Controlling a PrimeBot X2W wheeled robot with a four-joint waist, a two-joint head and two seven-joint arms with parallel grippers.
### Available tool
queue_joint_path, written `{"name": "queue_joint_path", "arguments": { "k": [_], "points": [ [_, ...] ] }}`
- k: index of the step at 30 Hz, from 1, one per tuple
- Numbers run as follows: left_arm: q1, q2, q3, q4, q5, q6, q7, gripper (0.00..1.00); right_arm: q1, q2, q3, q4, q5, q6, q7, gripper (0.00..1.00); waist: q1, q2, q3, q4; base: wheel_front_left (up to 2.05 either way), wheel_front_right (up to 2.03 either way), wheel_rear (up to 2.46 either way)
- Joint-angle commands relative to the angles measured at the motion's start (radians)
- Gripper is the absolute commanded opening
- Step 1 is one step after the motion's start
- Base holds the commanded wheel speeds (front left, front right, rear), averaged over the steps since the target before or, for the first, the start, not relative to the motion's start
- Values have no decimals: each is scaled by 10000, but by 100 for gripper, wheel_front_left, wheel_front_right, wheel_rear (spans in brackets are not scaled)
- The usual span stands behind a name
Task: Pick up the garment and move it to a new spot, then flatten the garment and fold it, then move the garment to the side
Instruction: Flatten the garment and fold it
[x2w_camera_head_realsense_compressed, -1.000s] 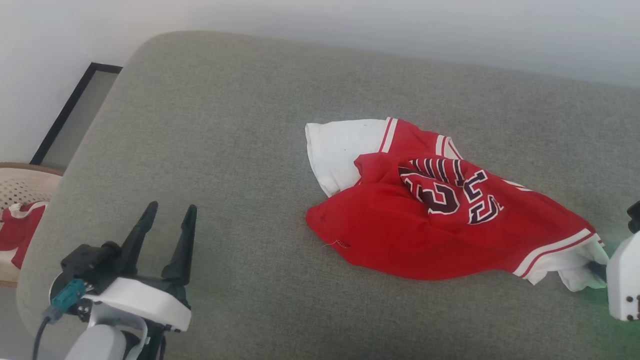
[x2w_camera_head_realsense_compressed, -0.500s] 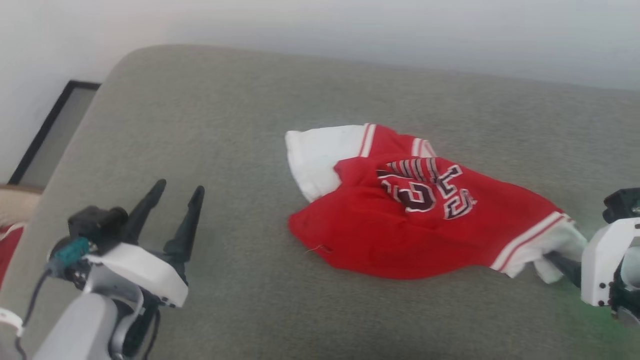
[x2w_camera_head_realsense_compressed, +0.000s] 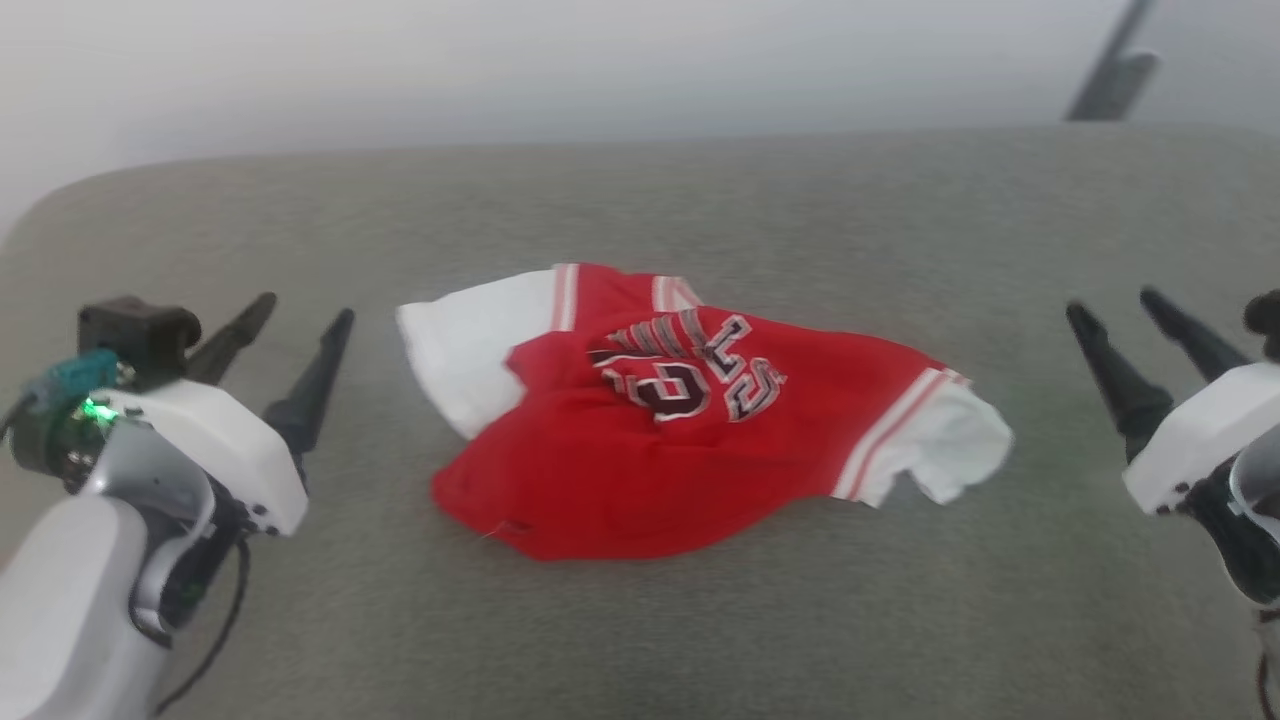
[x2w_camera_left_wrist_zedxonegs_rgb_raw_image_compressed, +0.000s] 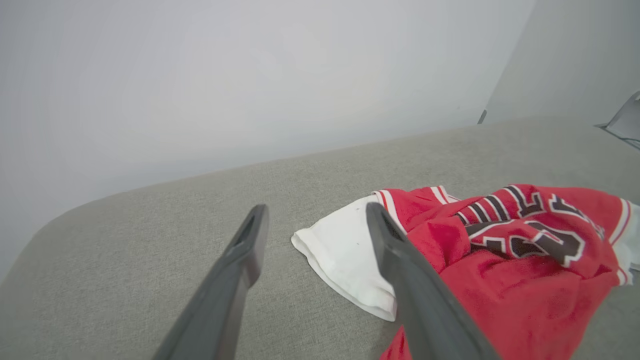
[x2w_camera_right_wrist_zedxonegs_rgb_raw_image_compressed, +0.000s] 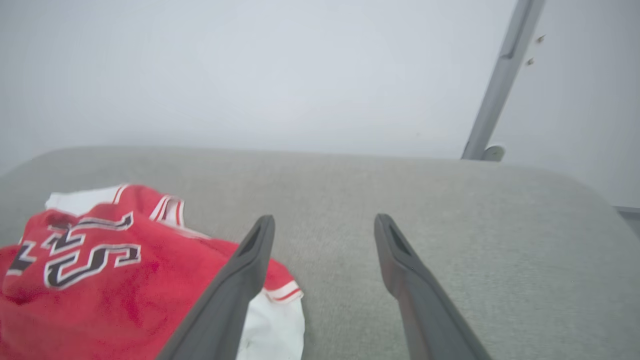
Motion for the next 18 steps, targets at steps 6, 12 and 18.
{"name": "queue_joint_path", "arguments": {
  "k": [6, 12, 18],
  "points": [
    [-774, 396, -181, 578, -37, -38, 986, 100, 309, 1118, -810, -1014, -1302, -5, -1792, 100, 0, 0, 544, -1465, 0, 0, 0],
    [-1598, 697, -306, 1527, -113, -81, 1898, 100, 782, 2200, -1265, -1635, -1771, -4, -2689, 100, 0, 0, 1132, -2193, 0, 0, 0],
    [-2386, 1055, -486, 2791, 16, 19, 2946, 100, 929, 2662, -1280, -1809, -1791, -5, -2823, 100, 0, 0, 1819, -2701, 0, 0, 0]
  ]
}}
